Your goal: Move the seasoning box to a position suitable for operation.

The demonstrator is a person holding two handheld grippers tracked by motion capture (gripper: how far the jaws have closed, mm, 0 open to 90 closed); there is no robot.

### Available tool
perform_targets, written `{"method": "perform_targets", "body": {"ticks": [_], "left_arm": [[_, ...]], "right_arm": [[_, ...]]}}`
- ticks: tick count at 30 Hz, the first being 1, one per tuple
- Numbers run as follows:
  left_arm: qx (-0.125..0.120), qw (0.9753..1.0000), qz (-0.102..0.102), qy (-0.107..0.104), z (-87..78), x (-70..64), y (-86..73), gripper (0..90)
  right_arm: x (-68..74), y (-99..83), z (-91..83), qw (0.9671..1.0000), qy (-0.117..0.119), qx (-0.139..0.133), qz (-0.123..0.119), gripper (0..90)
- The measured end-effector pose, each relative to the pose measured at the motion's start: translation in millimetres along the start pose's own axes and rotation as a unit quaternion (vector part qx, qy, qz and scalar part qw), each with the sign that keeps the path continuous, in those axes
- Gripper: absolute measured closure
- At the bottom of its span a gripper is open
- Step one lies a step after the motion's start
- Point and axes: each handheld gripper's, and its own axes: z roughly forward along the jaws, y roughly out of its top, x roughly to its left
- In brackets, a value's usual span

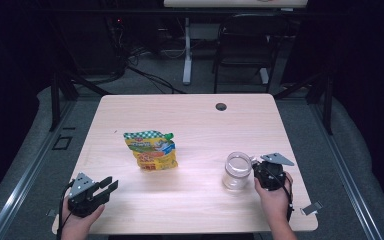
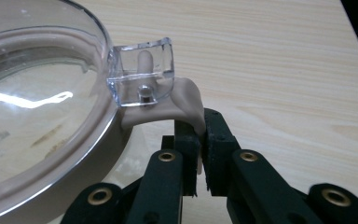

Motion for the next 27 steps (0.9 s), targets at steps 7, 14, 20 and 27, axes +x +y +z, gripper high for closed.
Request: {"method": "perform_targets", "body": {"ticks": [7, 14, 20, 27], "left_arm": [[-0.001, 0.9998, -0.018, -0.010, 15.8, 9.5, 9.1, 68.1], [-0.001, 0.9999, -0.008, -0.011, 17.6, 1.8, 11.0, 67.8], [0.007, 0.9999, 0.006, -0.007, 12.5, -1.9, 7.7, 67.5], [0.011, 0.9999, 0.005, -0.004, 9.3, -2.7, 1.3, 67.6]], "right_arm": [[13.5, -9.3, -10.5, 0.9997, 0.010, -0.022, -0.003, 85.9], [25.9, -17.3, -11.0, 0.9993, 0.029, -0.020, -0.016, 85.5], [35.2, -15.7, -3.1, 0.9987, 0.040, -0.017, -0.025, 85.1], [47.8, -13.1, 9.1, 0.9975, 0.057, -0.009, -0.041, 85.2]]}}
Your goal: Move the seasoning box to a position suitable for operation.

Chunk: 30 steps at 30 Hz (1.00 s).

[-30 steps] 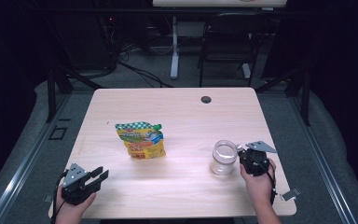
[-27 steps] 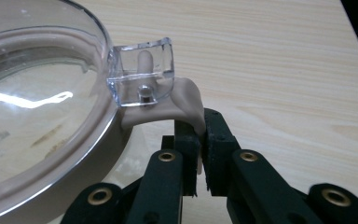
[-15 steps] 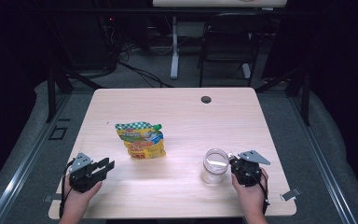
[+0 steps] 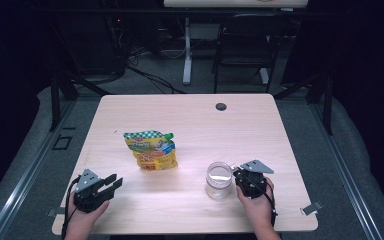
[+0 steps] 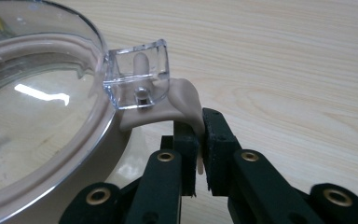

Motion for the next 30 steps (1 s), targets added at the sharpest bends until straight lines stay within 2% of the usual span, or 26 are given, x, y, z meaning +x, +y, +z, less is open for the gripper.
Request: {"method": "perform_targets", "body": {"ticks": [5, 7, 8, 12, 14, 15, 16, 20, 24, 25, 30], "left_arm": [[-0.004, 1.0000, 0.004, -0.001, -3.3, -6.0, -1.3, 67.3], [0.004, 0.9999, 0.010, -0.002, -4.0, -8.5, -0.8, 66.8], [-0.002, 0.9999, 0.013, -0.002, -3.1, -11.3, -0.6, 66.6], [-0.001, 0.9997, 0.022, -0.003, -2.2, -16.0, 0.2, 66.1], [0.001, 0.9995, 0.030, -0.008, -1.7, -18.2, 1.1, 64.8], [-0.002, 0.9990, 0.042, -0.015, -0.5, -22.9, 2.8, 64.2], [-0.002, 0.9990, 0.042, -0.015, -0.5, -22.9, 2.8, 63.5], [-0.002, 0.9975, 0.065, -0.027, 4.4, -33.1, 7.3, 62.5], [-0.007, 0.9967, 0.072, -0.036, 9.1, -38.0, 10.5, 62.4], [-0.005, 0.9963, 0.074, -0.043, 10.8, -39.4, 12.4, 62.4], [-0.006, 0.9963, 0.068, -0.052, 15.8, -41.5, 15.3, 62.4]], "right_arm": [[7.6, -0.1, 4.7, 1.0000, 0.001, 0.001, -0.009, 85.4], [8.8, -0.1, 5.4, 1.0000, 0.003, 0.002, -0.008, 85.7], [9.1, -1.6, 5.5, 1.0000, 0.005, 0.003, -0.005, 85.7], [9.5, -3.7, 3.8, 0.9999, 0.004, 0.006, -0.007, 85.4], [10.5, -4.8, 2.0, 0.9999, 0.008, 0.007, -0.012, 84.9], [11.2, -6.0, 0.3, 0.9998, 0.013, 0.008, -0.016, 84.7], [12.0, -6.6, -0.6, 0.9998, 0.012, 0.010, -0.015, 84.4], [10.0, -8.4, -5.4, 0.9996, 0.019, 0.018, -0.014, 83.2], [8.6, -10.5, -9.7, 0.9994, 0.023, 0.022, -0.016, 82.6], [6.6, -12.0, -12.0, 0.9991, 0.034, 0.021, -0.013, 80.3], [2.4, -14.3, -21.5, 0.9988, 0.046, 0.018, -0.009, 77.1]]}}
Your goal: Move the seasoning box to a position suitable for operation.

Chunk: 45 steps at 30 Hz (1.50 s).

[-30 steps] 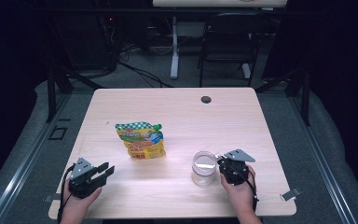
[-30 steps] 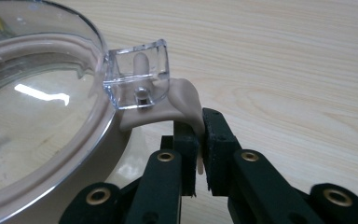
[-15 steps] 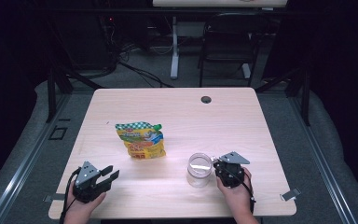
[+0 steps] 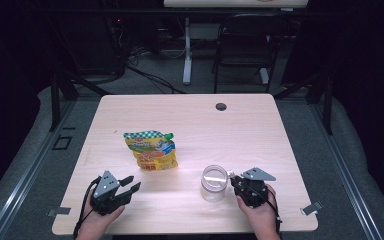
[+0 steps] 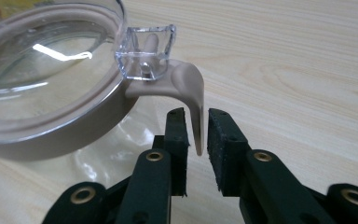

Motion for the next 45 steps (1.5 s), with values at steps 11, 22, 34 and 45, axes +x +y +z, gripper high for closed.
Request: {"method": "perform_targets", "body": {"ticks": [11, 22, 34, 45], "left_arm": [[0.006, 0.9999, 0.003, -0.014, 8.4, -5.7, 4.7, 63.3], [0.017, 0.9994, 0.012, -0.026, 14.3, -15.4, 9.9, 66.5], [0.028, 0.9978, 0.000, -0.060, 28.4, -30.9, 19.6, 66.5], [0.011, 0.9968, 0.001, -0.079, 47.5, -56.8, 45.7, 66.5]], "right_arm": [[-14.4, 1.0, -29.3, 0.9984, 0.003, -0.050, 0.026, 74.7], [-10.4, 38.0, -27.4, 0.9994, 0.018, -0.030, -0.004, 75.3], [-3.8, 44.1, -20.3, 0.9986, 0.023, -0.047, -0.006, 82.0], [-1.6, 41.0, -23.0, 0.9977, 0.041, -0.053, -0.003, 82.0]]}}
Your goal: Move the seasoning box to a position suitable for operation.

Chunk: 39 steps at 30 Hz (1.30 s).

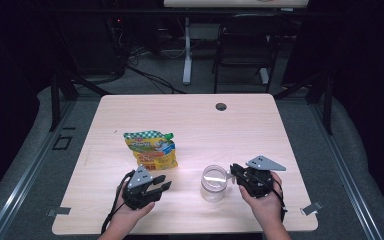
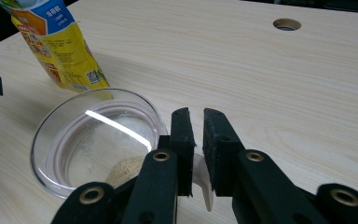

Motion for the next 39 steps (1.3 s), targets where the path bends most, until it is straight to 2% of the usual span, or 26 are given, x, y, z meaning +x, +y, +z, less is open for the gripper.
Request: {"method": "perform_targets", "body": {"ticks": [2, 3, 8, 14, 19, 24, 34, 39], "left_arm": [[-0.001, 1.0000, 0.000, -0.005, 2.2, -2.1, 2.5, 66.6], [-0.001, 0.9999, -0.002, -0.017, 6.6, -5.7, 6.8, 69.8], [0.002, 0.9994, 0.000, -0.033, 20.9, -16.5, 15.9, 76.4], [0.010, 0.9991, 0.011, -0.040, 29.7, -25.0, 21.6, 85.4], [0.010, 0.9986, 0.011, -0.050, 35.4, -30.3, 24.7, 89.8], [0.022, 0.9979, 0.020, -0.058, 43.3, -36.9, 26.6, 90.0], [0.027, 0.9967, 0.028, -0.071, 53.8, -44.2, 30.3, 90.0], [0.028, 0.9967, 0.032, -0.069, 56.1, -46.3, 30.9, 90.0]], "right_arm": [[-0.4, 0.0, 0.4, 1.0000, 0.002, 0.000, 0.001, 81.7], [-0.9, -0.1, 0.8, 1.0000, 0.003, 0.000, 0.002, 81.6], [-1.4, -0.6, 1.3, 1.0000, 0.007, -0.002, 0.004, 83.2], [-2.2, -1.4, 1.3, 0.9999, 0.011, -0.004, 0.004, 83.4], [-1.9, -1.9, 0.5, 0.9999, 0.011, -0.003, 0.005, 84.3], [-1.8, -2.5, 0.7, 0.9999, 0.012, -0.006, 0.007, 84.7], [-2.2, -3.1, 0.3, 0.9998, 0.014, -0.007, 0.009, 85.4], [-2.9, -3.4, 0.4, 0.9997, 0.018, -0.007, 0.015, 85.7]]}}
